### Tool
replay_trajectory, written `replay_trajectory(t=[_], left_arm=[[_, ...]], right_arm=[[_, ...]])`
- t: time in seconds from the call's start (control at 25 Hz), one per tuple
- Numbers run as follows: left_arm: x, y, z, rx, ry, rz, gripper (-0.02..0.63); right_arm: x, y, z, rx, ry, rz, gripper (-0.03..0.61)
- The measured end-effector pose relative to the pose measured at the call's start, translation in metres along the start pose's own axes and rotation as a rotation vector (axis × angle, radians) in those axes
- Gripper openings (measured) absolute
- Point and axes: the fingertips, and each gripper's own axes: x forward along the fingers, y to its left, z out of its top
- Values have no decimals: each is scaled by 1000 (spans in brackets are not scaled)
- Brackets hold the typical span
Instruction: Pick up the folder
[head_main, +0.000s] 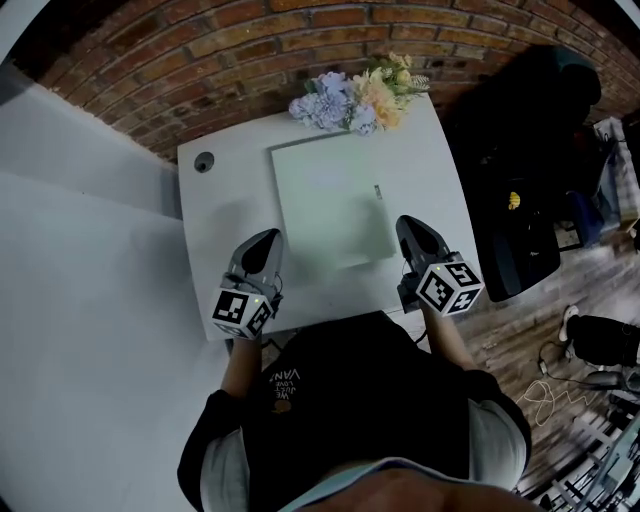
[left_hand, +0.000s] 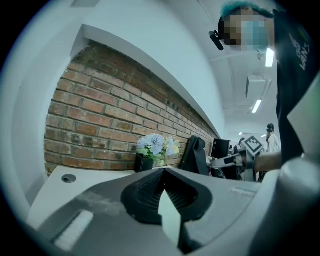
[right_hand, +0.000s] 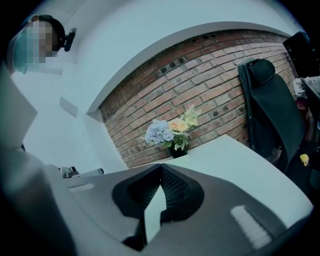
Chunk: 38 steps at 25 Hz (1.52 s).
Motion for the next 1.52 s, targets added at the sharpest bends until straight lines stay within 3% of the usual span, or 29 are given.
replay_trajectory(t=[0.48,0.72,1.28,1.44,1.52], left_arm=[[18,18,-20,-15,31,90,0],[31,23,-31,-69,67,113,18],[52,38,-55,-188,139,161,229],[55,42,-64,-229,162,170,275],[58,45,-68,-258,172,168,331]], right_arm=[[36,-23,-12,17,94,62,3],[50,-30,-16,34,140,86,52],[73,-57,-28,32,226,54,233],[79,-59,-35,33,258,62,256],[82,-60,-40,30,280,72,269]])
